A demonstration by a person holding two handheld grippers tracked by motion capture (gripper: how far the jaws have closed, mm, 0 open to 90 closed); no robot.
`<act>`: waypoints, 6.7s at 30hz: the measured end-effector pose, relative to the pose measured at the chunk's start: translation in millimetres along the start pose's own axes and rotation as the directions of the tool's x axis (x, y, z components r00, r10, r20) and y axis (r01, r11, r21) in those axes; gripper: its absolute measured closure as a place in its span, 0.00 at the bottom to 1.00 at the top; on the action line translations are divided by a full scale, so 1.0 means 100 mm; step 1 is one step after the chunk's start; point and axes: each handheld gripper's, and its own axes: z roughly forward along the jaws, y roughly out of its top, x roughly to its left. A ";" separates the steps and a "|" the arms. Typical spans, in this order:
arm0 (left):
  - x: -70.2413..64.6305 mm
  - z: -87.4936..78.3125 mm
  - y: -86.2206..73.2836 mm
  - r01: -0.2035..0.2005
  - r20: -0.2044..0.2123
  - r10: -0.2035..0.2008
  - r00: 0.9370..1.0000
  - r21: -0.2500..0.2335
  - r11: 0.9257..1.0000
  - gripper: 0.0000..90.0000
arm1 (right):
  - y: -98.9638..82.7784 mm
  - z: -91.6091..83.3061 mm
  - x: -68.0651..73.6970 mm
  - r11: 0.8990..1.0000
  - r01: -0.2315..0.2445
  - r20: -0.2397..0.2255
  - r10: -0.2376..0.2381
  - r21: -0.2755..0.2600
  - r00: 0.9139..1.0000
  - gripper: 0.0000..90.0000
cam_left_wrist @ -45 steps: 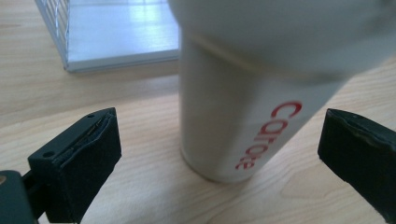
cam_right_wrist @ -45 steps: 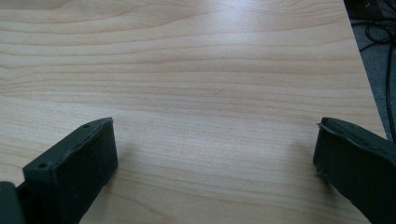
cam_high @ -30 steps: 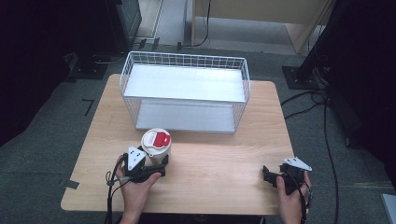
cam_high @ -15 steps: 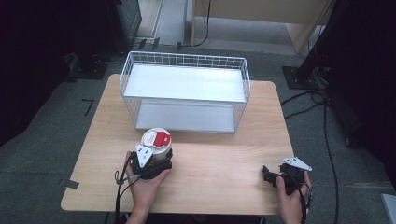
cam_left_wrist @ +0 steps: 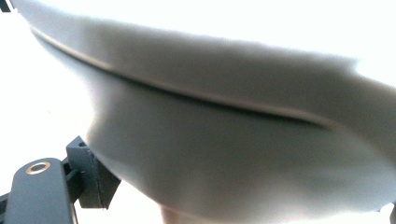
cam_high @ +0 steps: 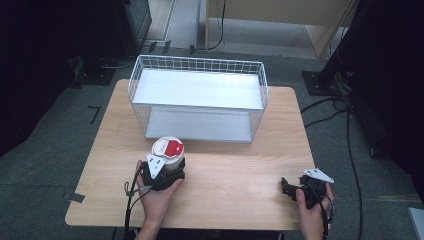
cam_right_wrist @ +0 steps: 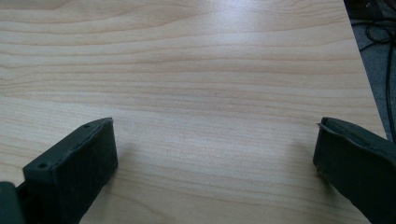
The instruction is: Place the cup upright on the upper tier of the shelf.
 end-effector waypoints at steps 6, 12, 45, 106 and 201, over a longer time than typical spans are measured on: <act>0.00 0.01 0.00 -0.005 0.007 0.005 1.000 -0.020 1.000 0.14 | 0.00 0.00 0.00 1.000 0.000 0.000 0.000 0.000 1.000 0.00; -0.06 0.01 0.01 -0.010 0.044 0.012 0.999 -0.055 0.998 0.14 | 0.00 0.00 0.00 1.000 0.000 0.000 0.000 0.000 1.000 0.00; -0.25 -0.19 1.07 -0.090 0.050 0.113 0.992 -0.334 0.938 0.14 | 0.00 0.00 0.00 1.000 0.003 0.000 -0.003 -0.001 1.000 0.00; 0.02 0.90 2.28 -0.094 -0.005 0.098 0.995 -0.330 0.939 0.14 | 0.00 0.00 0.00 1.000 0.001 -0.001 -0.001 -0.001 1.000 0.00; 0.26 0.01 1.59 -0.122 -0.001 0.133 0.991 -0.401 0.908 0.02 | 0.00 0.00 0.00 1.000 0.002 0.000 -0.002 -0.002 1.000 0.00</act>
